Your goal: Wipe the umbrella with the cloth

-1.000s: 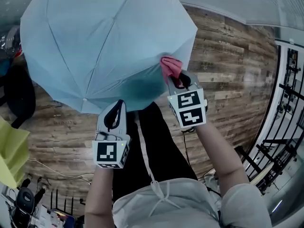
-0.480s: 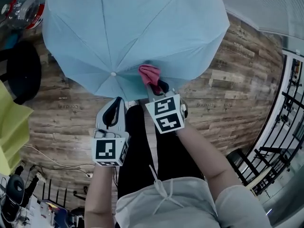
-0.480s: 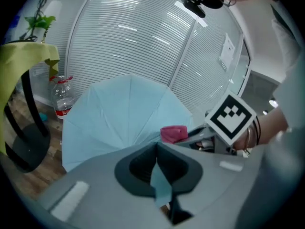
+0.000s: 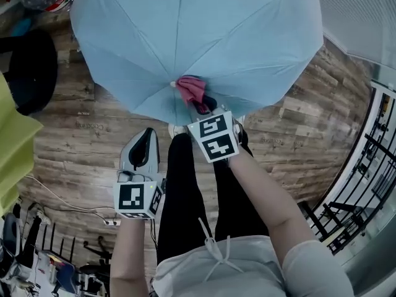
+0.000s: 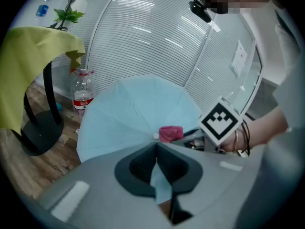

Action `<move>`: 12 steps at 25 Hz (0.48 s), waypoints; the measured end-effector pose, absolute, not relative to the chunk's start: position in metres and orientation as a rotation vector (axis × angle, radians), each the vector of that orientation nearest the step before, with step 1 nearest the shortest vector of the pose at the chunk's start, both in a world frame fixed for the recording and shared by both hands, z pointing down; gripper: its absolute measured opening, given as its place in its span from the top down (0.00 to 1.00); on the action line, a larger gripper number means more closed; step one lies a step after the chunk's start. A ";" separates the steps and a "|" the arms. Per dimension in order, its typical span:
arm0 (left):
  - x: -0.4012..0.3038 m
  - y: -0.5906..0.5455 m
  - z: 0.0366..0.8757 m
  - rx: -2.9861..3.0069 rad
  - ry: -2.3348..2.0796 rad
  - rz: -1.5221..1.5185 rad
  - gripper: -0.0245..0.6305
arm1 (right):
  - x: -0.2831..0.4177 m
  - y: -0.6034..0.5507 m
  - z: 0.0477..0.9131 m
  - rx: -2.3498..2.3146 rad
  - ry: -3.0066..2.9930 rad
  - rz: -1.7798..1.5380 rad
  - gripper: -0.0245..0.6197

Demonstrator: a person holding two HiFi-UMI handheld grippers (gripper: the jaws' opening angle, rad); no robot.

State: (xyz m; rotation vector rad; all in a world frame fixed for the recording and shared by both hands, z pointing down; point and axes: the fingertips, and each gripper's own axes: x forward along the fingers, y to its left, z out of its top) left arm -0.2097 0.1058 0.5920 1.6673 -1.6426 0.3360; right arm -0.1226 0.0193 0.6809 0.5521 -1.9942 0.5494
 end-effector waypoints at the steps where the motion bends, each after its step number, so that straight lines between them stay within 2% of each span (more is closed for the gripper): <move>1: -0.206 0.106 0.592 1.670 -1.636 0.332 0.95 | -0.121 0.018 0.683 0.553 -1.992 0.547 0.87; 12: -0.181 0.076 0.577 1.640 -1.727 0.281 0.95 | -0.094 -0.014 0.680 0.517 -2.002 0.514 0.87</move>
